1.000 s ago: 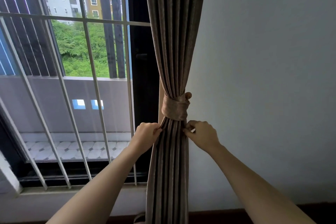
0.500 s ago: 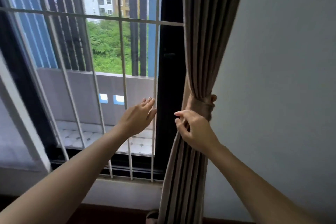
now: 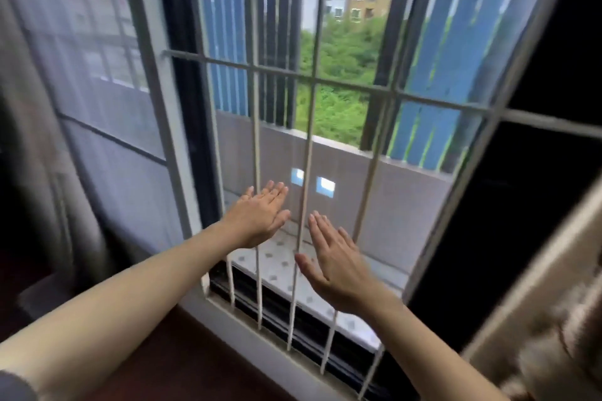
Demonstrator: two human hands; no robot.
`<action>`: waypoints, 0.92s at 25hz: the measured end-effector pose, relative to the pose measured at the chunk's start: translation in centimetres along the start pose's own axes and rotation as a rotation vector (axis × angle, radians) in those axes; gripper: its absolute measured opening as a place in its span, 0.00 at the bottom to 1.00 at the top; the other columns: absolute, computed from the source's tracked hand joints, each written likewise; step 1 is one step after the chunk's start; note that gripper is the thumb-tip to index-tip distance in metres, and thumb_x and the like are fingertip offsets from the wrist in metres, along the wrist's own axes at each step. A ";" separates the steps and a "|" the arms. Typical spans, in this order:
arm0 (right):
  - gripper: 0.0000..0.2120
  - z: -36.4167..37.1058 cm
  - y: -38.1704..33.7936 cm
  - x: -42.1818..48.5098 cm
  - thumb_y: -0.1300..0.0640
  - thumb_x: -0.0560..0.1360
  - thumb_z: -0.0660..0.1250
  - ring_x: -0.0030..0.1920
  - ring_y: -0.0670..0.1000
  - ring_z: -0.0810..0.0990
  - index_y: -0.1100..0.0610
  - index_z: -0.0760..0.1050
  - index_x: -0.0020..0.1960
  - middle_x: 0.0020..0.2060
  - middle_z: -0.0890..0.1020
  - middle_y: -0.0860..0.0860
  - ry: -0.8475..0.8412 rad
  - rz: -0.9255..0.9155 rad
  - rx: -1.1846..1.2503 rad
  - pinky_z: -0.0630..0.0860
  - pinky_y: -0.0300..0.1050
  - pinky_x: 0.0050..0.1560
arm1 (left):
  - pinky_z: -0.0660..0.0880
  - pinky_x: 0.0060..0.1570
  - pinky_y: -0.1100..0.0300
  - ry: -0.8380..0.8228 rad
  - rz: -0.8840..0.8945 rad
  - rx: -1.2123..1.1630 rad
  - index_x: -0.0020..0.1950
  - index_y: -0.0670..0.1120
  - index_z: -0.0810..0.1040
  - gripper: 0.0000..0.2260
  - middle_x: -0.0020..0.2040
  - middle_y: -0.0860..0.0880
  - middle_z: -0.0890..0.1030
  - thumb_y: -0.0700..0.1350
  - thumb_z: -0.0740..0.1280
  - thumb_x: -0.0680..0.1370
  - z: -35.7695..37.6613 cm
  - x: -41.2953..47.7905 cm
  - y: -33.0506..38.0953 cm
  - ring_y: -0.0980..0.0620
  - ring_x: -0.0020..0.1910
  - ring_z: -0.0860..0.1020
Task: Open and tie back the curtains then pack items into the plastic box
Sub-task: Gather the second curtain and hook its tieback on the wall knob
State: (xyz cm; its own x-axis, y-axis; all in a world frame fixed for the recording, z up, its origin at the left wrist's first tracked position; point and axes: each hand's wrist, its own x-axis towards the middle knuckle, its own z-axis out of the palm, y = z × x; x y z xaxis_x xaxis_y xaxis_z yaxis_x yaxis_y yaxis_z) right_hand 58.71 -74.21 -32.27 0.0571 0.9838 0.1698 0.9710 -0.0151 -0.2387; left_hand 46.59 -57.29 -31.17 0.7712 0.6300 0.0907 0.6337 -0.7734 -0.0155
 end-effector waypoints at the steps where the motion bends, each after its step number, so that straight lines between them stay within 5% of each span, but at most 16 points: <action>1: 0.33 -0.8 -0.9 1.9 0.39 0.80 0.44 0.73 0.42 0.34 0.54 0.37 0.77 0.75 0.38 0.46 -0.013 -0.039 -0.001 0.34 0.41 0.73 | 0.46 0.74 0.48 0.011 -0.025 0.010 0.78 0.45 0.45 0.26 0.79 0.48 0.47 0.54 0.45 0.82 -1.5 0.5 -1.7 0.51 0.77 0.46; 10: 0.39 -2.0 -14.5 21.4 0.34 0.72 0.35 0.77 0.46 0.41 0.55 0.41 0.77 0.77 0.45 0.50 -0.021 -0.458 0.043 0.37 0.40 0.73 | 0.51 0.73 0.48 0.164 -0.355 0.114 0.77 0.43 0.50 0.26 0.78 0.46 0.52 0.53 0.47 0.82 -12.2 -3.6 -21.9 0.50 0.77 0.50; 19: 0.34 4.2 -33.1 40.4 0.38 0.78 0.41 0.77 0.50 0.44 0.58 0.44 0.77 0.78 0.47 0.54 -0.034 -0.711 0.085 0.41 0.45 0.75 | 0.47 0.74 0.49 0.124 -0.723 0.131 0.77 0.43 0.50 0.25 0.78 0.48 0.52 0.52 0.46 0.83 -15.3 -12.5 -46.7 0.51 0.77 0.49; 23: 0.41 8.1 -40.2 46.8 0.34 0.73 0.35 0.77 0.51 0.44 0.59 0.44 0.77 0.78 0.47 0.55 -0.034 -0.808 0.073 0.41 0.45 0.74 | 0.49 0.74 0.48 0.121 -0.874 0.101 0.78 0.44 0.50 0.24 0.78 0.48 0.52 0.52 0.46 0.83 -14.2 -16.6 -54.6 0.51 0.77 0.49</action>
State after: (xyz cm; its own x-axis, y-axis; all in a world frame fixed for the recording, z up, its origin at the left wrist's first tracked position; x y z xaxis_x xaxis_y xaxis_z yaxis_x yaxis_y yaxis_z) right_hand 20.47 -26.07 -22.52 -0.6637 0.6905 0.2875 0.6914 0.7130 -0.1164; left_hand -1.62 -26.50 -17.66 0.0009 0.9765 0.2157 0.9998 -0.0056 0.0214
